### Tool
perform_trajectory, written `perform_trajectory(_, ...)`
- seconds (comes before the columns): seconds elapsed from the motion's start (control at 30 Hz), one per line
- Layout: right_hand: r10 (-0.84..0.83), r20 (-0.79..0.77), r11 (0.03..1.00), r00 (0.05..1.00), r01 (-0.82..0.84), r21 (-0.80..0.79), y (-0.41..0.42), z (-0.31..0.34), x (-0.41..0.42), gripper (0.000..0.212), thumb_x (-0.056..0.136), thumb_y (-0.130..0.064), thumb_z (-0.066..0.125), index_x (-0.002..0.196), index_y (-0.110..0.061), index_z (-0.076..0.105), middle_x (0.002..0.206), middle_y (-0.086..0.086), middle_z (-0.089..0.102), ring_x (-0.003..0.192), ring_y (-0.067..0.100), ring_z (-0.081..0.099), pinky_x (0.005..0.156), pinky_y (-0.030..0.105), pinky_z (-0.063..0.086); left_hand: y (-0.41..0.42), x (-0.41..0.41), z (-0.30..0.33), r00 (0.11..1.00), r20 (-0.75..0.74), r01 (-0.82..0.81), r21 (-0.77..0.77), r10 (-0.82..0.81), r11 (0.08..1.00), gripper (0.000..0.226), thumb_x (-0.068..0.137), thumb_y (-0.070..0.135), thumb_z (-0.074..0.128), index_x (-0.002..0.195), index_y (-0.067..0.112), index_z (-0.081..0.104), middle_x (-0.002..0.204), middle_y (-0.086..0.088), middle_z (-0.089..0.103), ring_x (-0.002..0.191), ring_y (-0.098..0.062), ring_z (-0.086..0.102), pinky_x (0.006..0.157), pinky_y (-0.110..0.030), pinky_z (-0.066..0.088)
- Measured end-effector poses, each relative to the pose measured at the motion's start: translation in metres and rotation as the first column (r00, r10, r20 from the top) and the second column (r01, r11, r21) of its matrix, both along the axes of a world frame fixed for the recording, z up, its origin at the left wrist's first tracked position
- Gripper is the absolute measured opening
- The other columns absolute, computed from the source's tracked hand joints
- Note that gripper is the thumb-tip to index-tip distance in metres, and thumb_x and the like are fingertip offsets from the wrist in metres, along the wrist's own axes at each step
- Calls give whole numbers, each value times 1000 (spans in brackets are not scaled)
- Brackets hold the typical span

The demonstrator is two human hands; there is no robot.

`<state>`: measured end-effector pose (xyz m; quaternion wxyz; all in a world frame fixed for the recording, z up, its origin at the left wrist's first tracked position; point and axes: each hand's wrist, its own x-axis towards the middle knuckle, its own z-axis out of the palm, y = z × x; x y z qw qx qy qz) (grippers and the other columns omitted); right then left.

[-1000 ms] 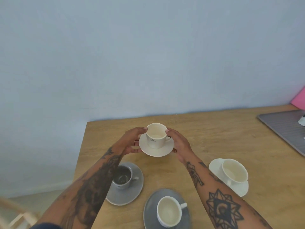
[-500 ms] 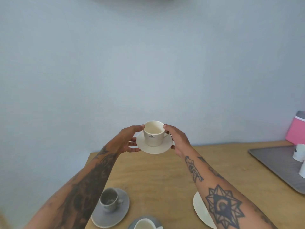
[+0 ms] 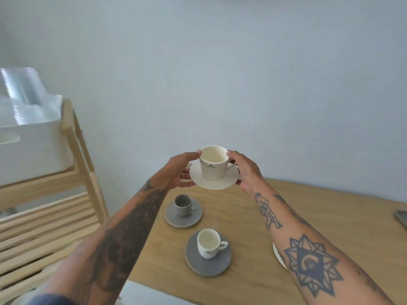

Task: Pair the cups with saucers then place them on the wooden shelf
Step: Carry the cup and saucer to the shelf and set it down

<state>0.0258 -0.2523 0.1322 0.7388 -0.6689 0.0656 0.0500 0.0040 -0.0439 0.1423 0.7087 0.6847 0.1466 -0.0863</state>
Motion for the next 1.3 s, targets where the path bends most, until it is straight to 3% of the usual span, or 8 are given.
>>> perform_trajectory(0.23, 125, -4, 992, 992, -125, 18, 86, 3, -47, 13, 80, -37, 71, 84, -26, 74, 84, -10, 65, 74, 13, 60, 62, 29, 50, 83, -67, 3, 992, 6, -128, 37, 127, 991, 51, 82, 46, 76, 122, 20, 57, 109, -19, 70, 100, -32, 69, 81, -44, 60)
perform_trajectory(0.37, 181, 10, 984, 984, -181, -3, 141, 5, -73, 16, 77, -41, 71, 83, -27, 75, 87, -9, 68, 79, 17, 63, 73, 35, 52, 134, -107, 6, 980, 11, -198, 26, 198, 980, 51, 77, 47, 79, 116, 20, 61, 93, -15, 73, 86, -29, 71, 69, -40, 61)
perform_trajectory(0.57, 291, 7, 957, 957, -291, 2, 232, -11, -123, 14, 73, -41, 77, 77, -27, 78, 75, -13, 71, 73, 15, 65, 66, 32, 50, 219, -186, -9, 961, -6, -277, 15, 277, 961, 56, 72, 53, 79, 113, 20, 62, 93, -14, 74, 86, -28, 72, 64, -37, 61)
perform_trajectory(0.63, 353, 27, 935, 935, -354, 26, 260, -22, -141, 14, 74, -41, 76, 83, -31, 79, 76, -15, 73, 78, 17, 66, 69, 34, 49, 243, -213, -16, 944, -21, -330, 18, 331, 944, 53, 74, 51, 79, 113, 19, 64, 96, -15, 73, 88, -29, 71, 66, -38, 60)
perform_trajectory(0.8, 515, 102, 856, 851, -517, -12, 314, -39, -188, 13, 89, -37, 67, 97, -44, 75, 108, -14, 68, 95, 12, 60, 74, 33, 48, 288, -276, -31, 905, -66, -419, 25, 420, 908, 50, 79, 47, 76, 118, 18, 63, 103, -17, 73, 93, -31, 70, 70, -40, 59)
perform_trajectory(0.97, 657, 112, 753, 746, -656, -52, 349, -47, -216, 14, 95, -33, 63, 99, -39, 75, 109, -11, 67, 93, 13, 59, 67, 29, 46, 309, -324, -44, 853, -68, -518, 10, 518, 855, 46, 82, 46, 75, 118, 19, 63, 107, -18, 73, 96, -32, 70, 76, -42, 60)
perform_trajectory(1.17, 738, 92, 674, 669, -735, -66, 379, -72, -231, 16, 94, -30, 65, 93, -41, 77, 108, -8, 70, 95, 16, 62, 74, 32, 46, 316, -364, -69, 775, -77, -628, 19, 628, 778, 40, 85, 46, 72, 119, 26, 67, 106, -15, 73, 94, -30, 71, 71, -39, 61)
perform_trajectory(1.3, 763, 105, 646, 638, -757, -101, 402, -102, -238, 19, 93, -29, 66, 89, -44, 78, 107, -9, 73, 101, 19, 61, 82, 35, 45, 325, -381, -97, 724, -100, -686, 5, 683, 728, 36, 85, 47, 73, 116, 28, 70, 108, -13, 71, 97, -31, 68, 80, -43, 60)
